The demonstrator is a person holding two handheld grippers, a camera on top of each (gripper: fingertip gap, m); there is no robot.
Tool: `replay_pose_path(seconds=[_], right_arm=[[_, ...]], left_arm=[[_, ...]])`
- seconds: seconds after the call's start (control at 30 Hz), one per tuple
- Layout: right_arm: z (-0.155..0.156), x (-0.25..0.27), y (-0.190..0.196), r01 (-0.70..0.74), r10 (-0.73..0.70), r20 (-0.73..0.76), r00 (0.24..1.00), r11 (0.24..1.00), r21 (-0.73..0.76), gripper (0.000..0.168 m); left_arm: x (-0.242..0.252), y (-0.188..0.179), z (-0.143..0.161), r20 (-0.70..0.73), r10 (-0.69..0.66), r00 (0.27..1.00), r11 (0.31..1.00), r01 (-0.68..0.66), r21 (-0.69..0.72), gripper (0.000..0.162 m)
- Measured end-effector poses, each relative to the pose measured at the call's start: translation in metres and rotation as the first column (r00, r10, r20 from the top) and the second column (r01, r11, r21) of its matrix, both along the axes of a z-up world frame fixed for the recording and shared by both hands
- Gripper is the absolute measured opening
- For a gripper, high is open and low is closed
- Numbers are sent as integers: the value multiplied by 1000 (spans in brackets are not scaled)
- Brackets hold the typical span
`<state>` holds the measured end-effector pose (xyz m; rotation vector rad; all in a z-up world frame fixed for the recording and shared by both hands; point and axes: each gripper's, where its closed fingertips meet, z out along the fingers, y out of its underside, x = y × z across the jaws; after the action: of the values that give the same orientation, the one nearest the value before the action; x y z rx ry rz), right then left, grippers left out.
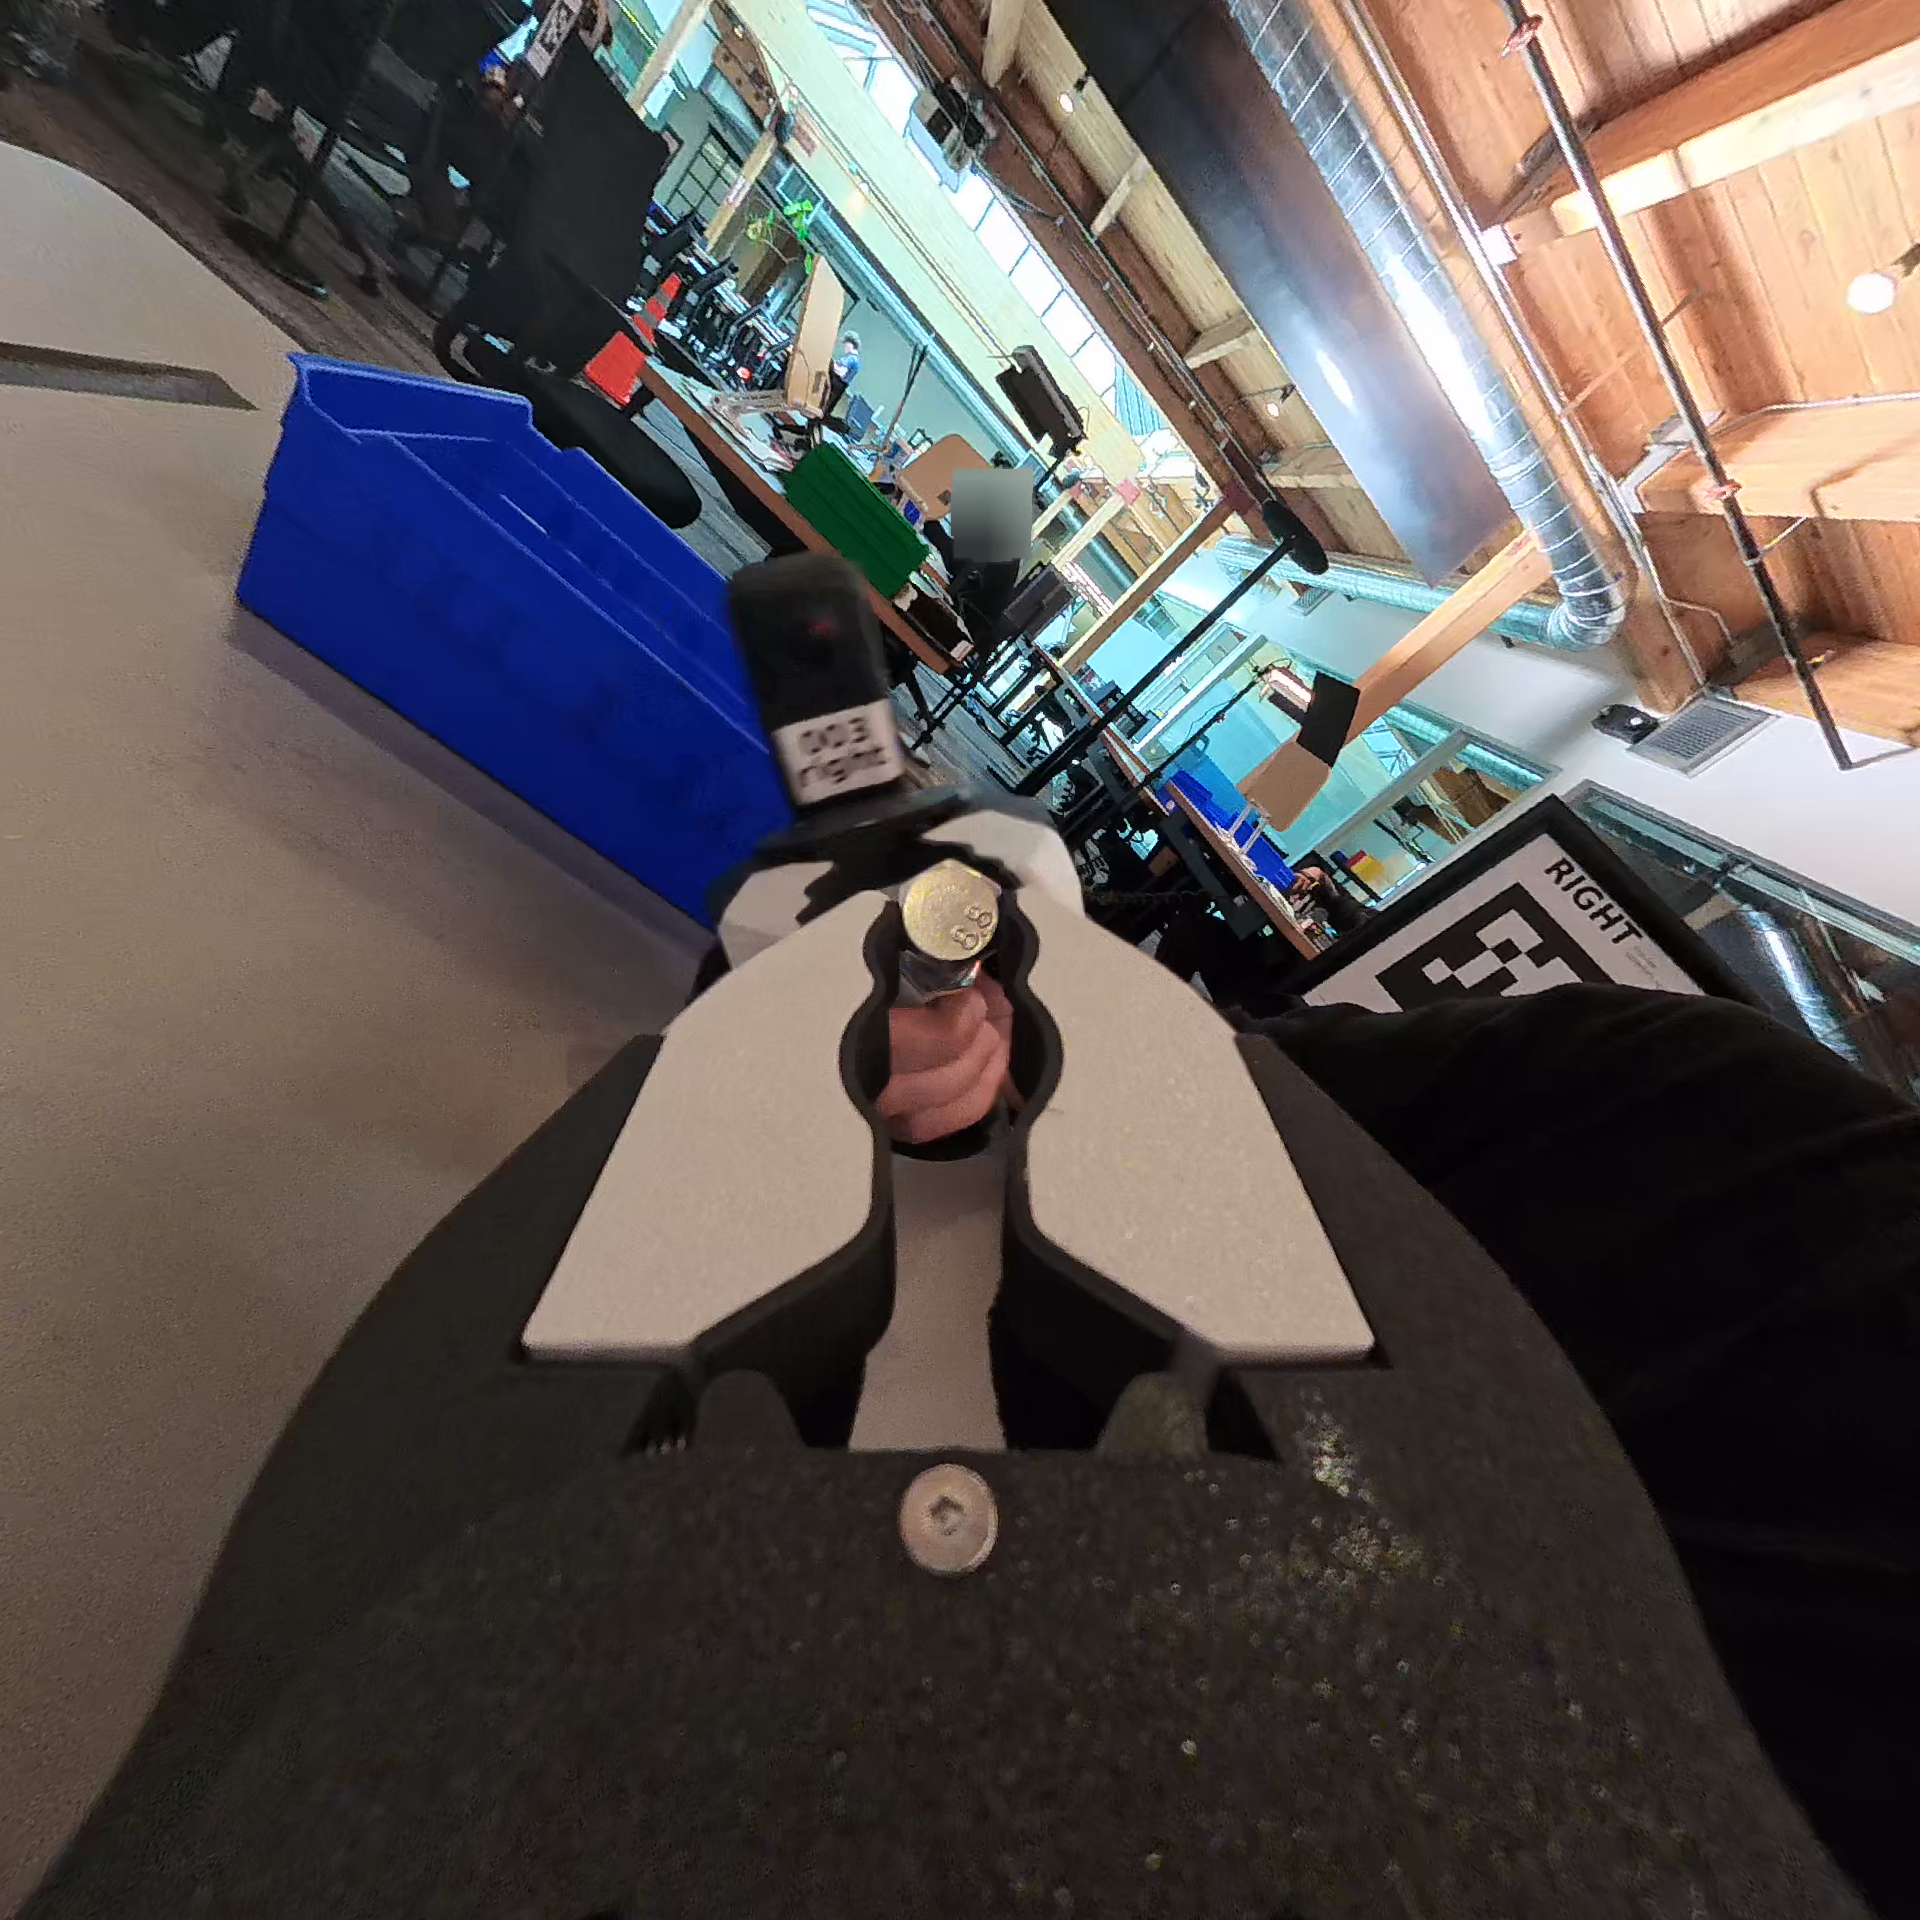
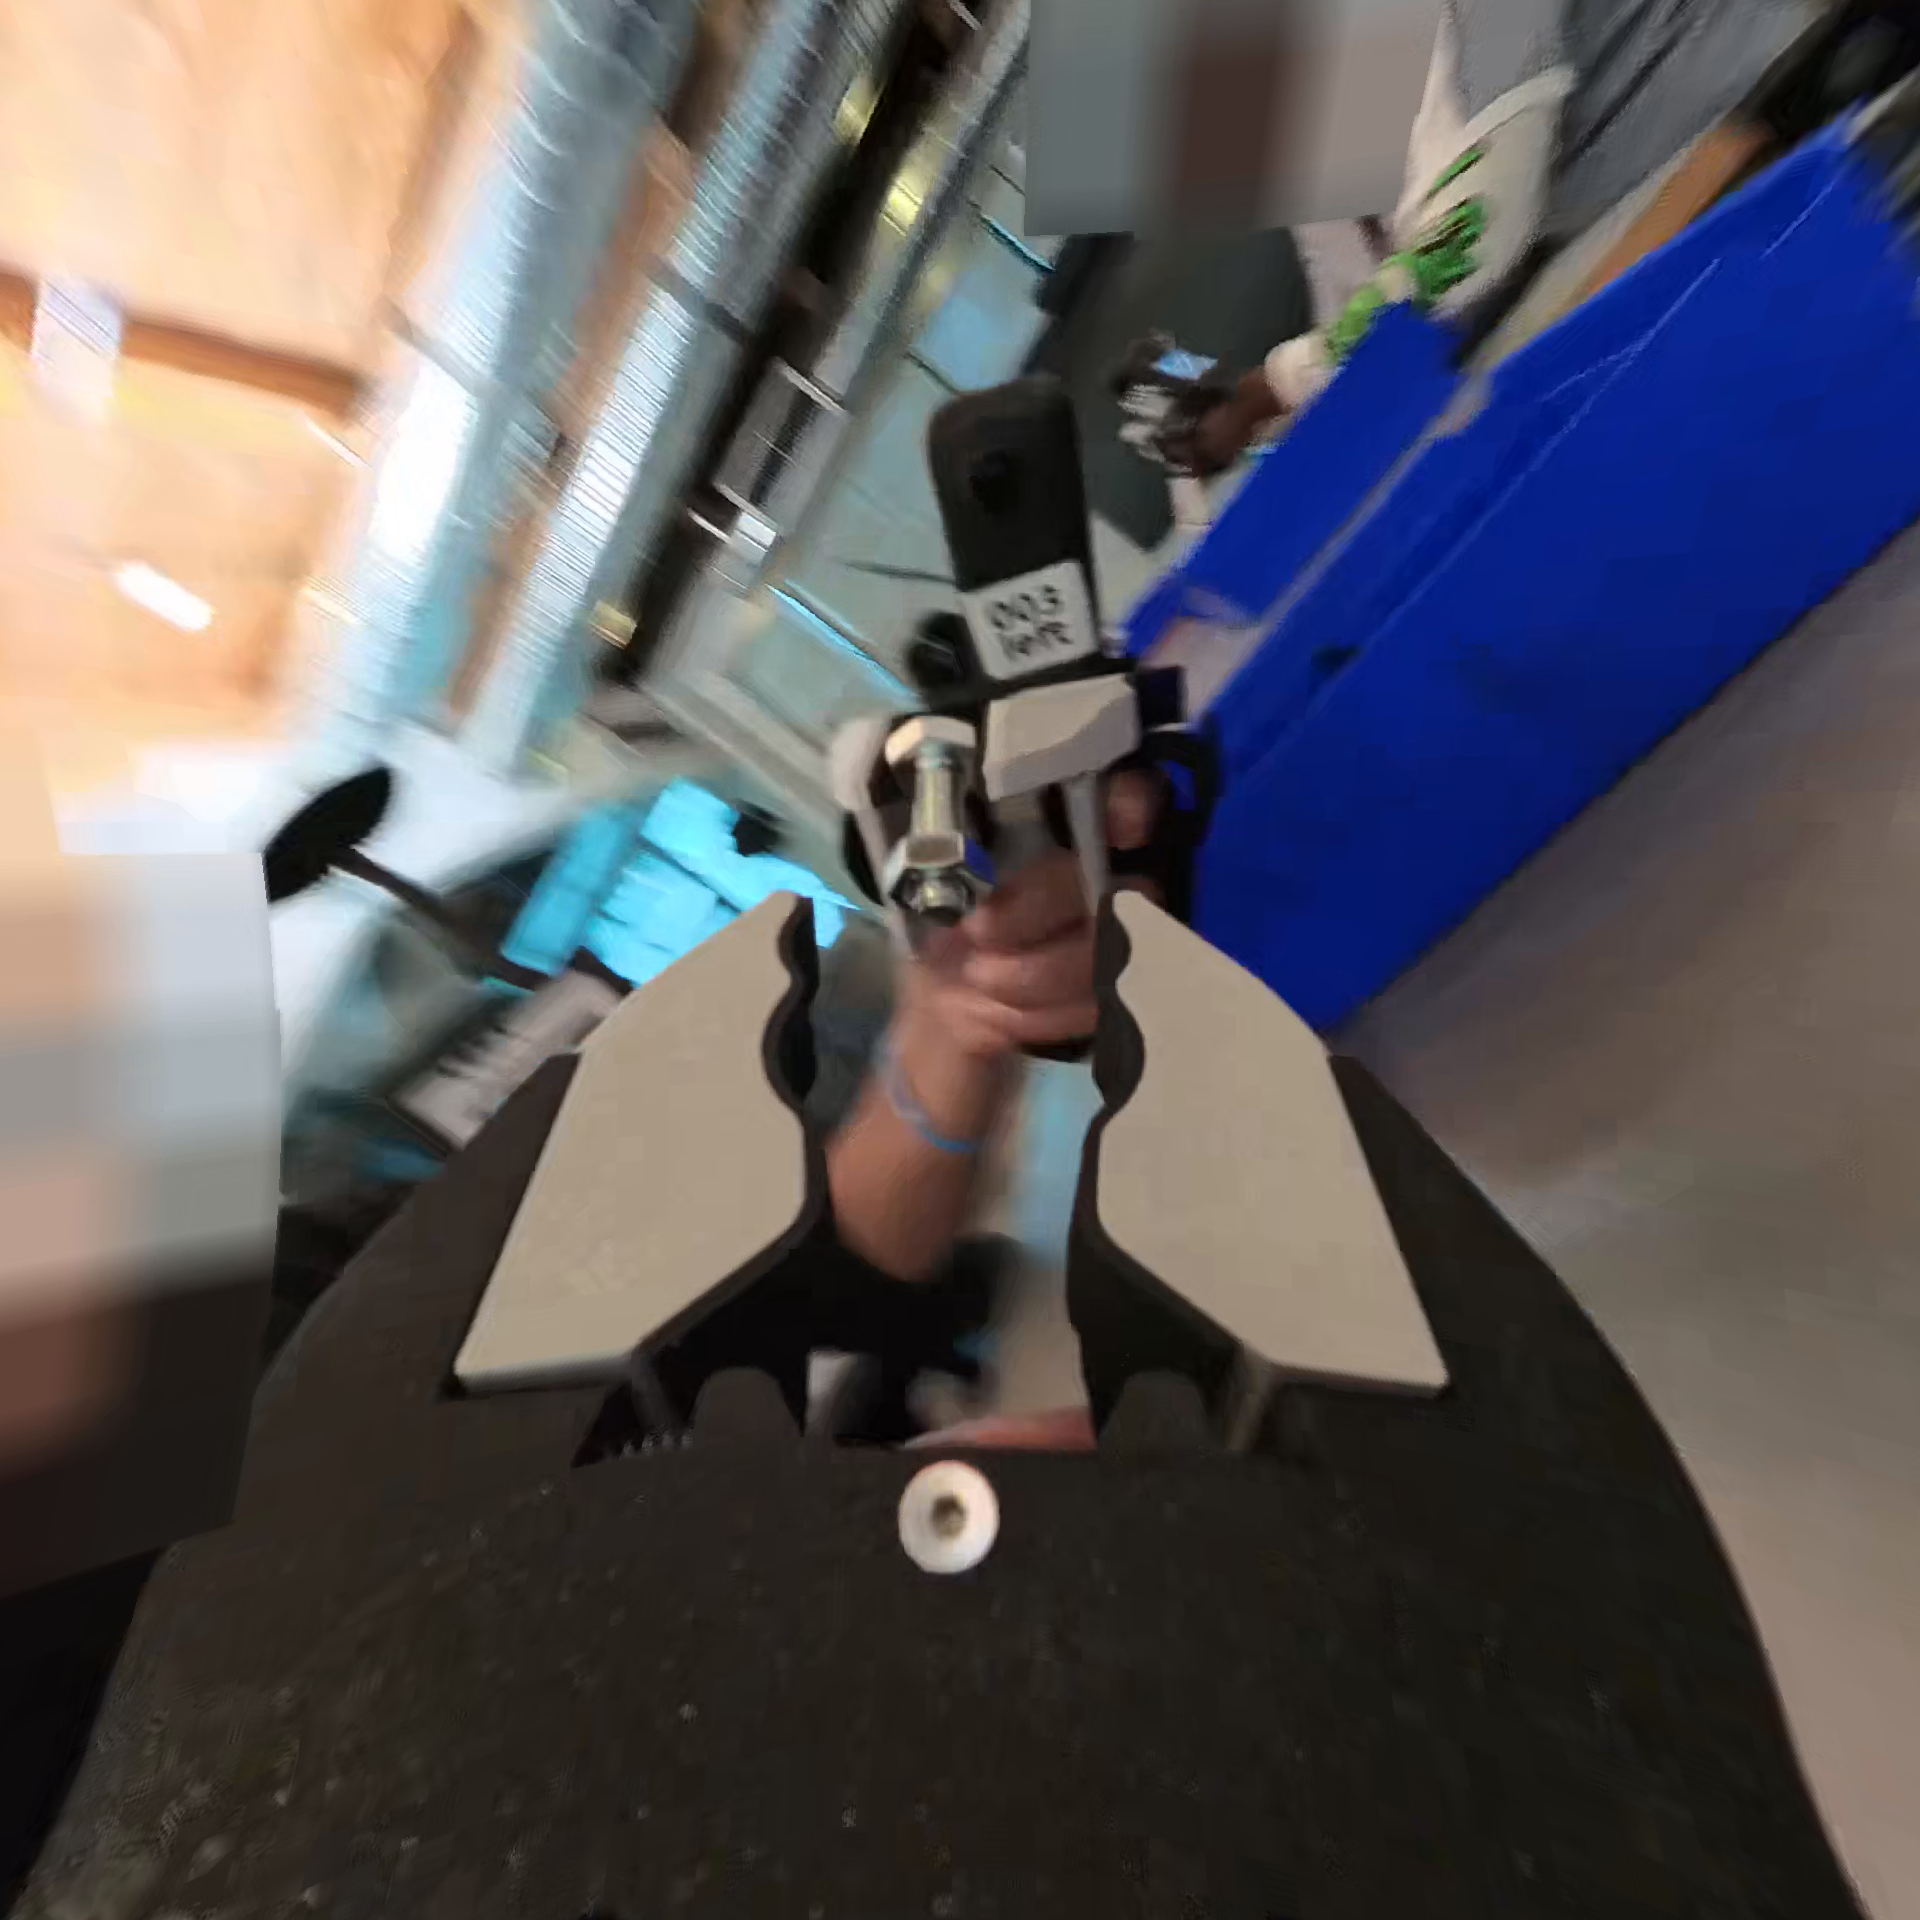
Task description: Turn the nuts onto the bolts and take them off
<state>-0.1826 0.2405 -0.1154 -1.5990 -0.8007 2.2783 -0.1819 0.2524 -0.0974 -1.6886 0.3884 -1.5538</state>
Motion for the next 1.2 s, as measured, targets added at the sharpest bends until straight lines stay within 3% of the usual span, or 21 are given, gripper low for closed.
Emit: replay_pose_path(seconds=[0.03, 0.1, 0.2, 0.27, 0.4, 0.5, 0.6, 0.63, 0.67, 0.73, 0.83, 0.9, 0.97, 1.03, 1.13, 1.2], right_arm=[[-6, -2, 0, 57, -67, 58, 996, 985, 163, 47], [-14, -3, 5, 156, -239, 110, 965, 856, 494, 50], [-8, 2, 19, 276, -506, 4, 862, 476, 835, 50], [0, 5, 19, 295, -555, -77, 828, 314, 903, 49], [2, 3, 13, 264, -562, -97, 821, 222, 939, 50], [3, 3, 9, 254, -562, -109, 820, 185, 949, 22], [2, 2, 8, 239, -562, -81, 823, 213, 948, 18], [1, 2, 7, 238, -550, -59, 833, 259, 936, 18], [2, 1, 7, 246, -531, -36, 847, 331, 911, 18], [3, 1, 5, 255, -453, 27, 891, 548, 797, 18], [6, 0, 2, 213, -274, 68, 959, 862, 459, 17], [6, 0, 1, 137, -148, 42, 988, 972, 190, 17], [12, 2, -2, -5, -3, -69, 998, 993, -115, 18], [12, 4, 0, -131, 67, -186, 980, 924, -359, 17], [6, 2, -1, -184, 84, -234, 969, 876, -446, 18], [10, 2, -2, -135, 50, -233, 971, 923, -361, 27]], left_arm=[[-1, 0, 0, 0, -2, 1000, 1000, 2, 0, 17], [-1, 0, 0, 0, 4, 1000, 1000, -4, 0, 17], [-1, 0, 0, 1, 1, 1000, 1000, -1, -1, 17], [0, -1, -1, -3, -4, 1000, 1000, 4, -2, 17], [2, -1, -1, 0, -11, 1000, 1000, 11, -4, 17], [5, -2, -3, -8, -16, 1000, 1000, 16, -5, 17], [4, -1, -3, -11, -12, 1000, 1000, 12, -6, 17], [4, -1, -3, -13, -13, 1000, 1000, 13, -5, 17], [4, -2, -3, -12, -14, 1000, 1000, 14, -2, 17], [4, -2, -2, -9, -14, 1000, 1000, 14, 2, 17], [3, -3, 0, 1, -18, 1000, 1000, 18, 4, 17], [3, -3, -1, 1, -22, 1000, 1000, 22, 3, 17], [5, -7, 2, 24, -47, 999, 999, 47, 13, 17], [7, -5, 2, -1, -31, 1000, 999, 31, 28, 17], [5, -5, -4, -37, -29, 999, 999, 30, 19, 17], [3, -5, 0, -6, -21, 1000, 1000, 21, 15, 17]])
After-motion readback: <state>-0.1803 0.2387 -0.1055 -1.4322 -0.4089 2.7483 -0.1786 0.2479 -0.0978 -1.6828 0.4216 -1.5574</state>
